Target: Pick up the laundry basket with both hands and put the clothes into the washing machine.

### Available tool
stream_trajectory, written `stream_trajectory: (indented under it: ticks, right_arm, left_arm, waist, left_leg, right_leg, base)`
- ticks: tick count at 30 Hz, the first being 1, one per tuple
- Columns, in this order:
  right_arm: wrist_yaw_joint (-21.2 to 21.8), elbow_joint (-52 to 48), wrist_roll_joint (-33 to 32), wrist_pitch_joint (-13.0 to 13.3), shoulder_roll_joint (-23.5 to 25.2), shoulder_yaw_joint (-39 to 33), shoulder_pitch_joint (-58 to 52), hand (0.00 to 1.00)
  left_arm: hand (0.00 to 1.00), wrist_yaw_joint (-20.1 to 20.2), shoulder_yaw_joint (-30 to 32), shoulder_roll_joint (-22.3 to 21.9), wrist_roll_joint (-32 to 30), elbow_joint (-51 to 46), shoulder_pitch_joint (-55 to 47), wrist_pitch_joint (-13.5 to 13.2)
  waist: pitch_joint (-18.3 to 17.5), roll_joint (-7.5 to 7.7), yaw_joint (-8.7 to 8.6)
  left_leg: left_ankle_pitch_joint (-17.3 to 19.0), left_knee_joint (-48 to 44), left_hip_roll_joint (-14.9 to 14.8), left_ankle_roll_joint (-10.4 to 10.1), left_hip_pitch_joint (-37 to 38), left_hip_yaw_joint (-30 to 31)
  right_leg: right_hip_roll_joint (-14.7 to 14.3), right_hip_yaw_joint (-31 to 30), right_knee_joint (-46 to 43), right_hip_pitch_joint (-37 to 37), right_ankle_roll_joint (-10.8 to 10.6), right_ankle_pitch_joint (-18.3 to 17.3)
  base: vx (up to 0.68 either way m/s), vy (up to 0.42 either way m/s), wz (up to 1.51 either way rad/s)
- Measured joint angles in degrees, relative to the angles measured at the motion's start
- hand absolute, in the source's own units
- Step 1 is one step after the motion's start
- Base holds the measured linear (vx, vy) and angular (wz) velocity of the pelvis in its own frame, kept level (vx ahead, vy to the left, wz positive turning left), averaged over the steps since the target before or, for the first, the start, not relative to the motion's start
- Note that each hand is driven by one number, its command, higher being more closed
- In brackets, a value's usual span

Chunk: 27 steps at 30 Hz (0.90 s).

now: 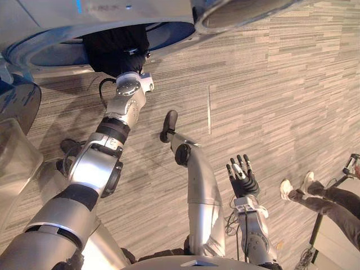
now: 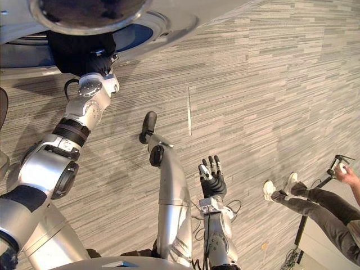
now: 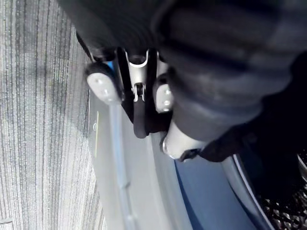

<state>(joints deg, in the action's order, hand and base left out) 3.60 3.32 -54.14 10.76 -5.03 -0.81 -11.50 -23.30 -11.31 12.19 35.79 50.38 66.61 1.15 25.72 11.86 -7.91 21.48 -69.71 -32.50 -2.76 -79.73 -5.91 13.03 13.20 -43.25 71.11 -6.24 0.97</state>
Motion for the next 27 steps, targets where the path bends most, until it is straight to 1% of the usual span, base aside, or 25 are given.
stream_trajectory:
  ticks: [1,2,4,5,6,7,9,10,11,12,14,17,18,20,23,24,25,27]
  right_arm:
    - [0.0,0.0,0.0,0.0,0.0,0.0,0.0,0.00]
    - [0.0,0.0,0.0,0.0,0.0,0.0,-0.2,0.00]
    - [0.0,-0.1,0.0,0.0,0.1,0.1,-0.5,0.00]
    - [0.1,0.0,0.1,0.0,0.1,0.1,-1.3,0.00]
    - [0.1,0.1,0.1,0.0,0.1,0.1,-1.5,0.00]
    - [0.1,0.1,0.1,-0.2,0.1,0.2,-1.6,0.00]
    - [0.2,0.0,0.5,-0.5,0.0,0.2,-1.6,0.00]
    - [0.2,0.0,0.5,-0.5,0.0,0.2,-1.6,0.00]
    - [0.2,0.0,0.5,-0.5,-0.2,0.2,-1.6,0.00]
    - [0.3,-0.1,0.5,-0.5,-0.2,0.2,-1.6,0.00]
    - [1.1,-0.1,0.5,-0.5,-0.3,0.3,-1.6,0.00]
    - [1.2,-0.1,0.5,-0.6,-0.3,0.2,-1.7,0.00]
    - [1.2,-0.1,0.5,-0.8,-0.3,0.2,-1.7,0.00]
    - [1.2,-0.1,0.6,-0.9,-0.4,0.1,-1.7,0.00]
    - [1.2,0.0,0.5,-1.0,-0.8,0.0,-1.9,0.00]
    - [1.2,0.1,0.5,-1.0,-0.9,-0.2,-1.9,0.00]
    - [1.2,0.1,0.5,-1.0,-1.0,-0.6,-1.9,0.00]
    - [1.2,0.1,0.5,-1.0,-1.0,-1.4,-1.9,0.00]
  left_arm:
    - [1.00,0.5,0.2,0.3,0.0,0.0,-0.4,0.0]
    - [1.00,1.3,2.4,0.2,-0.1,-0.8,-1.7,-0.4]
    - [1.00,1.7,4.8,0.2,-0.7,-3.2,-4.5,-1.0]
    - [1.00,1.7,7.4,0.3,-1.2,-6.4,-7.4,-3.0]
    - [1.00,1.7,9.0,0.8,-1.2,-8.0,-8.1,-4.1]
    - [1.00,1.6,9.6,1.0,-1.2,-9.0,-8.4,-4.8]
    - [1.00,1.6,12.6,4.3,-1.4,-13.2,-9.3,-6.7]
    - [1.00,1.6,13.4,4.9,-1.7,-14.6,-9.9,-7.1]
    - [1.00,2.1,13.3,5.5,-2.3,-16.1,-10.9,-6.8]
    - [1.00,2.4,13.3,5.2,-2.5,-17.0,-12.0,-6.8]
    - [1.00,2.1,13.4,4.6,-2.9,-20.8,-13.6,-6.8]
    - [1.00,1.8,13.4,6.3,-2.9,-27.5,-13.0,-7.0]
    - [1.00,1.7,12.9,7.0,-2.6,-27.7,-11.8,-6.8]
    - [1.00,1.1,12.0,6.9,-2.2,-27.6,-11.4,-6.7]
    - [1.00,0.7,9.2,6.9,-2.1,-26.0,-9.4,-6.7]
    - [1.00,0.6,7.9,6.9,-2.1,-24.5,-8.3,-6.7]
    - [1.00,0.6,5.3,6.6,-1.5,-21.3,-5.9,-6.7]
    - [1.00,0.6,3.0,5.3,0.0,-18.7,-3.5,-7.1]
  waist:
    - [0.2,-0.09,0.03]
    - [0.4,-0.31,-0.07]
    - [0.7,-0.75,0.34]
    - [0.7,-0.85,1.12]
    - [0.8,-0.94,1.63]
    - [0.8,-1.00,2.01]
    - [1.0,-1.29,3.24]
    - [1.0,-1.35,3.44]
    - [1.3,-1.81,4.00]
    - [1.3,-1.92,4.25]
    - [1.3,-2.00,4.32]
    - [1.3,-2.27,4.54]
    - [1.3,-2.40,4.69]
    - [1.1,-2.71,4.58]
    - [1.2,-2.77,5.05]
    - [1.2,-2.77,5.49]
    - [1.2,-2.82,6.32]
    - [1.1,-2.95,7.06]
  left_leg:
    - [-0.1,0.2,0.2,-0.2,0.4,0.2]
    - [-0.7,1.1,1.0,-0.5,1.1,0.2]
    - [-1.4,2.3,1.4,-0.8,2.5,0.2]
    - [-2.2,3.8,2.1,-1.3,4.1,0.0]
    - [-2.8,4.9,2.2,-1.5,4.9,-0.1]
    - [-3.3,5.7,2.4,-1.7,5.4,0.1]
    - [-5.1,8.4,3.2,-2.5,7.6,0.2]
    - [-5.5,9.0,3.5,-2.7,8.3,0.2]
    - [-5.9,10.0,3.9,-2.9,9.6,0.3]
    - [-6.2,10.8,4.1,-3.1,10.9,-0.1]
    - [-6.4,11.7,4.1,-3.3,12.1,-0.6]
    - [-6.7,12.2,4.2,-3.5,13.3,-1.0]
    - [-6.8,12.3,4.2,-3.6,13.9,-1.0]
    - [-6.8,12.5,4.2,-3.6,14.4,-1.2]
    - [-6.7,12.5,4.2,-3.6,14.4,-1.3]
    - [-6.7,12.5,4.2,-3.5,14.4,-1.3]
    - [-6.7,12.5,4.1,-3.4,14.1,-1.2]
    - [-6.7,12.4,4.2,-3.0,13.5,-1.1]
  right_leg:
    - [0.3,0.1,-0.3,-0.3,0.1,-0.3]
    - [0.8,0.2,-0.6,-0.7,0.1,-0.6]
    - [1.0,0.6,-0.8,-1.9,0.3,-1.2]
    - [1.6,1.0,-1.0,-2.8,0.7,-1.8]
    - [1.7,1.4,-1.0,-3.5,1.0,-2.2]
    - [1.8,1.8,-1.0,-4.0,1.1,-2.5]
    - [2.2,2.8,-0.9,-6.1,1.7,-3.3]
    - [2.5,3.1,-1.0,-6.6,1.9,-3.5]
    - [2.7,3.4,-0.9,-7.8,2.0,-4.0]
    - [2.8,3.4,-0.8,-8.6,2.0,-4.2]
    - [2.8,3.5,-0.6,-9.4,2.1,-4.3]
    - [2.8,3.3,-0.9,-9.8,2.5,-4.7]
    - [2.8,3.4,-1.1,-10.2,2.5,-4.8]
    - [2.7,3.4,-1.0,-10.6,2.5,-4.9]
    - [2.7,3.4,-0.9,-10.6,2.5,-4.9]
    - [2.6,3.4,-0.8,-10.6,2.5,-4.9]
    - [2.6,3.4,-0.3,-10.6,2.5,-4.8]
    - [2.5,3.5,0.4,-10.6,2.4,-4.4]
  base:
    - [-0.05,0.003,0.26]
    - [-0.07,-0.007,0.26]
    - [-0.06,-0.032,0.33]
    - [-0.05,-0.052,0.39]
    - [-0.05,-0.062,0.37]
    - [-0.04,-0.068,0.35]
    - [-0.05,-0.084,0.40]
    - [-0.04,-0.083,0.36]
    - [-0.04,-0.068,0.29]
    - [-0.03,-0.057,0.23]
    - [-0.01,-0.014,0.05]
    - [0.00,0.000,0.00]
    - [-0.04,-0.014,0.03]
    - [-0.04,-0.011,0.03]
    - [-0.05,0.001,0.01]
    - [-0.06,0.012,0.02]
    - [-0.06,0.015,0.03]
    - [-0.07,0.029,0.03]
